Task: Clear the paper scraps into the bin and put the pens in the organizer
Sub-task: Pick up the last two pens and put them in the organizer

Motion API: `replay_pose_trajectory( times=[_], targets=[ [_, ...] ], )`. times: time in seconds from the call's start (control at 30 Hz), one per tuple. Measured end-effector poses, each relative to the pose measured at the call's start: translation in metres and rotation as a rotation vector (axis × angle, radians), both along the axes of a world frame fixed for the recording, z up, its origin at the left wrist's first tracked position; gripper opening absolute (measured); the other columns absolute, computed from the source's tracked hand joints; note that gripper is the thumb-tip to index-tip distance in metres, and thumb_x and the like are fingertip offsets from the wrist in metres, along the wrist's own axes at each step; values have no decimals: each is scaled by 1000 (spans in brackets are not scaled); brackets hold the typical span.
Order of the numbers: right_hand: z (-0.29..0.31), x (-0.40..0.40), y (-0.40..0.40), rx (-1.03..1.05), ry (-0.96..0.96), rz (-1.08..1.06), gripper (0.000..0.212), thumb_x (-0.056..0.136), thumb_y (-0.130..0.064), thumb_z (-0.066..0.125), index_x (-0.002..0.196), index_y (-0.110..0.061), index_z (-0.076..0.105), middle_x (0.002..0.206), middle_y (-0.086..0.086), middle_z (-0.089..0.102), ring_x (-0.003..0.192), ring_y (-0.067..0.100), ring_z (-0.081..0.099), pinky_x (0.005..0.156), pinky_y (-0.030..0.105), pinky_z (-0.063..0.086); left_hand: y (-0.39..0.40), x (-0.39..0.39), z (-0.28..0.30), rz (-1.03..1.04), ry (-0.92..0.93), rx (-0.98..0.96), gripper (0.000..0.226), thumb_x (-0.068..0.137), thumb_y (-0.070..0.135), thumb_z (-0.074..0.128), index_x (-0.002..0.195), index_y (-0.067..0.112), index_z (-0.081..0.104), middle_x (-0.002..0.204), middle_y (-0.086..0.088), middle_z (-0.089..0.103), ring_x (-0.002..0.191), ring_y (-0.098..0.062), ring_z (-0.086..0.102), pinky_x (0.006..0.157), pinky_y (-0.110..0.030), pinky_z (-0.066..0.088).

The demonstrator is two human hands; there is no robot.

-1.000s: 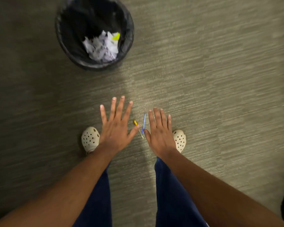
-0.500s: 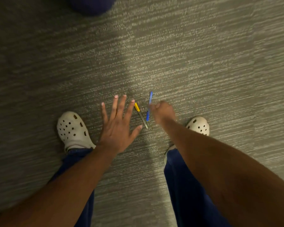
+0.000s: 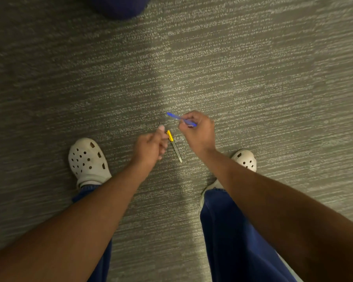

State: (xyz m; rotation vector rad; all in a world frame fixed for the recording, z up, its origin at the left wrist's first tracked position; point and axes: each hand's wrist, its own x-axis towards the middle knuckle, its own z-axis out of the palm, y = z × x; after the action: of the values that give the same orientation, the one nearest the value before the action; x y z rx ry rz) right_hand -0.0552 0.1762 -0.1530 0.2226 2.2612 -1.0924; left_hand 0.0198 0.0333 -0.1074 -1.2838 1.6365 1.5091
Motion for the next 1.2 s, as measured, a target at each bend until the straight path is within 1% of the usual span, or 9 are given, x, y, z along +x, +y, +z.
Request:
replay_pose_trajectory(
  times=[0.23,0.37,0.5,0.63,0.77,0.9,0.97,1.07,1.2],
  targets=[
    [18,57,-8,-192,56,135,32,90,-18,76,122,-14,73,114,-2,77,100,9,74,88,30,62,-8,-19,-25,386,-150,201,13,94,30,78,92,18,79,80,4,80,74,-13,73,59,-25,58],
    [-3,72,-8,65,16,454,54,85,-20,78,133,-20,54,125,-3,63,112,14,62,98,34,58,-25,-6,-27,323,-91,-116,8,100,20,72,96,14,75,92,0,79,85,-19,76,71,-30,64],
    [-36,65,-10,335,-214,470,57,87,-30,81,135,-19,52,125,3,60,114,22,58,103,41,55,-44,11,-18,190,-14,-277,13,107,23,61,112,13,68,104,-9,74,91,-24,75,80,-45,66],
    [-61,56,-23,527,-189,545,20,96,-17,71,114,-12,63,103,9,70,90,23,65,75,30,49,-63,23,-16,152,45,-188,8,111,25,52,113,23,59,99,-1,74,89,-23,77,80,-49,64],
    [-40,50,-37,458,-247,429,5,94,-16,68,95,-13,72,90,6,70,82,23,65,74,28,50,-66,26,-6,79,44,-156,10,112,22,47,119,23,54,99,-1,74,92,-25,78,81,-55,64],
    [24,36,-46,65,-345,110,9,91,-12,68,82,-10,68,77,12,71,70,32,69,64,41,60,-56,19,40,-24,115,-171,24,107,6,52,126,21,57,105,-4,72,93,-23,75,79,-45,61],
    [79,22,-53,-198,-363,14,6,93,-4,68,99,-6,68,81,11,71,73,30,70,69,50,64,-53,13,80,-92,151,-223,28,104,10,61,129,22,64,101,4,71,94,-21,75,82,-42,61],
    [182,-4,-62,-489,-389,-107,39,91,1,74,128,-8,62,85,1,73,80,14,74,65,35,62,-59,-3,162,-99,206,-256,31,100,14,69,130,22,72,103,7,79,99,-18,78,89,-45,63],
    [345,-37,-77,-578,-331,-52,34,88,4,76,101,-28,75,89,13,75,85,22,75,73,39,65,-74,-34,314,-60,402,-151,38,97,15,74,105,53,77,97,21,83,92,1,78,78,-25,64]
  ],
)
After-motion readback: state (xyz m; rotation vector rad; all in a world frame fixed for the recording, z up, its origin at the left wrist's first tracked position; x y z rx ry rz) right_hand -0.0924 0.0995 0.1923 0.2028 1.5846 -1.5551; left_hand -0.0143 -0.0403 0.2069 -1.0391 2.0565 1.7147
